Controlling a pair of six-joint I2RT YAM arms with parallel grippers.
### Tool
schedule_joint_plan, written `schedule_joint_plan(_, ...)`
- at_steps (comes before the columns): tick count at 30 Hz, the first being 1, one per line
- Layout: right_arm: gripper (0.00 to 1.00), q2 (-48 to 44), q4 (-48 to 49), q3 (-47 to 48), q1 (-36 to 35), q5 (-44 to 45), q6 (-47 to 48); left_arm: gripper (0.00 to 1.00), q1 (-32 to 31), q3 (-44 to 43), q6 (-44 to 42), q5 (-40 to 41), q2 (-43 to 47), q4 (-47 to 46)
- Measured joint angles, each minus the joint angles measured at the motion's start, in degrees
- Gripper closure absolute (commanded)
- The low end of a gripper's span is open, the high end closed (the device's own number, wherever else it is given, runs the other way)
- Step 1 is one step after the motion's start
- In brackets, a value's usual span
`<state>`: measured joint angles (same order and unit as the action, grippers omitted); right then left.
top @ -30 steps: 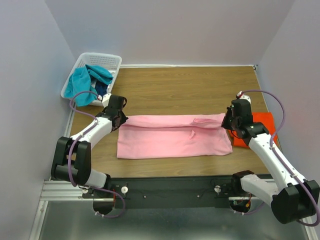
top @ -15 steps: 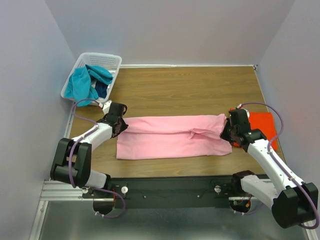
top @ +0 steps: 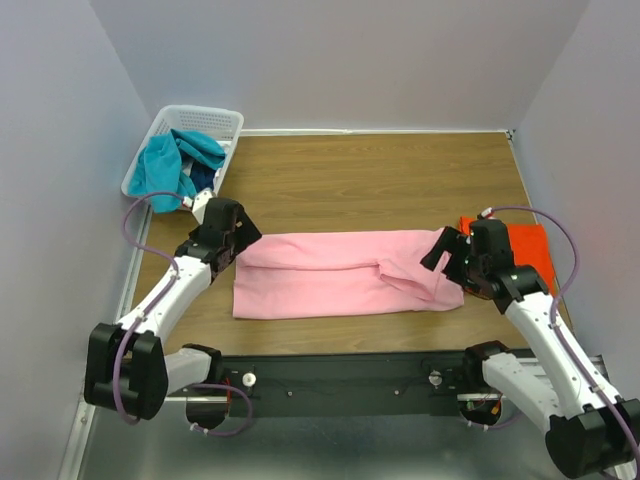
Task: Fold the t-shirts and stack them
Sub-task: Fold the tshirt
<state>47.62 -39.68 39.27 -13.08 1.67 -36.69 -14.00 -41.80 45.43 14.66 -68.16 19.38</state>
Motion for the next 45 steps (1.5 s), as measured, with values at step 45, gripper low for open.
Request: schedule_joint_plan(45,0.00,9.03,23.69,-6.19,-9.33,-18.56,-1.27,0.02,-6.14,-1.62,-1.73,-3.37,-0.26,-0.55)
